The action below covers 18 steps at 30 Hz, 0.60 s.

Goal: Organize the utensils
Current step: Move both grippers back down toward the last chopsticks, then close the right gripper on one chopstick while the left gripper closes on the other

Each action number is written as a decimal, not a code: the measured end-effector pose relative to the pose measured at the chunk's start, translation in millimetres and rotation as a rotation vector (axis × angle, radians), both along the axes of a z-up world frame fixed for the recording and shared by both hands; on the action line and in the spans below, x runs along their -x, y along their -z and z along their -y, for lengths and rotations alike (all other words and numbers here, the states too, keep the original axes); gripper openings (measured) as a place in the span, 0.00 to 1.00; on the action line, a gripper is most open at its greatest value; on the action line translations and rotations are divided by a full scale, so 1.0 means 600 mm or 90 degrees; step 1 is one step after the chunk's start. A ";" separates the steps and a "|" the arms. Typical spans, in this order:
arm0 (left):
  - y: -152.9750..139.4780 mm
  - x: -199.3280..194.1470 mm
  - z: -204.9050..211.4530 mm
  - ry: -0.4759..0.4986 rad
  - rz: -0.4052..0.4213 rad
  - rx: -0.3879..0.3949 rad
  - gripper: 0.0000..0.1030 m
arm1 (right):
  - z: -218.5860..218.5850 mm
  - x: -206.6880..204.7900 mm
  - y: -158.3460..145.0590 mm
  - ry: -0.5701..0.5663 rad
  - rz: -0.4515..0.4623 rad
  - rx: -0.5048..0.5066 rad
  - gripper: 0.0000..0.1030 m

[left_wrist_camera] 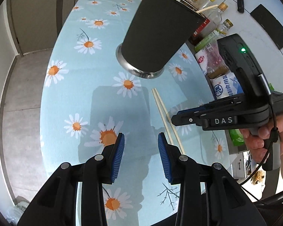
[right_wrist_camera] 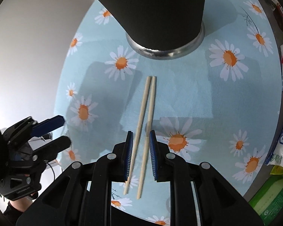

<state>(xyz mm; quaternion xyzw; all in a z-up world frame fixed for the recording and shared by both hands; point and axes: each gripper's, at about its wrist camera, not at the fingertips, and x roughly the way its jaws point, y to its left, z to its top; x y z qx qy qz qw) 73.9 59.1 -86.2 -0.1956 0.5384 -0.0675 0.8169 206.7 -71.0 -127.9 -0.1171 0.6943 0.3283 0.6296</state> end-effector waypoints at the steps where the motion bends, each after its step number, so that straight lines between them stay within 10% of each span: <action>1: 0.000 0.002 -0.002 -0.002 0.002 0.000 0.35 | -0.003 0.001 0.003 -0.003 0.002 0.007 0.19; 18: 0.019 0.011 -0.012 -0.030 -0.013 -0.010 0.35 | -0.063 0.050 0.028 -0.029 0.099 0.117 0.07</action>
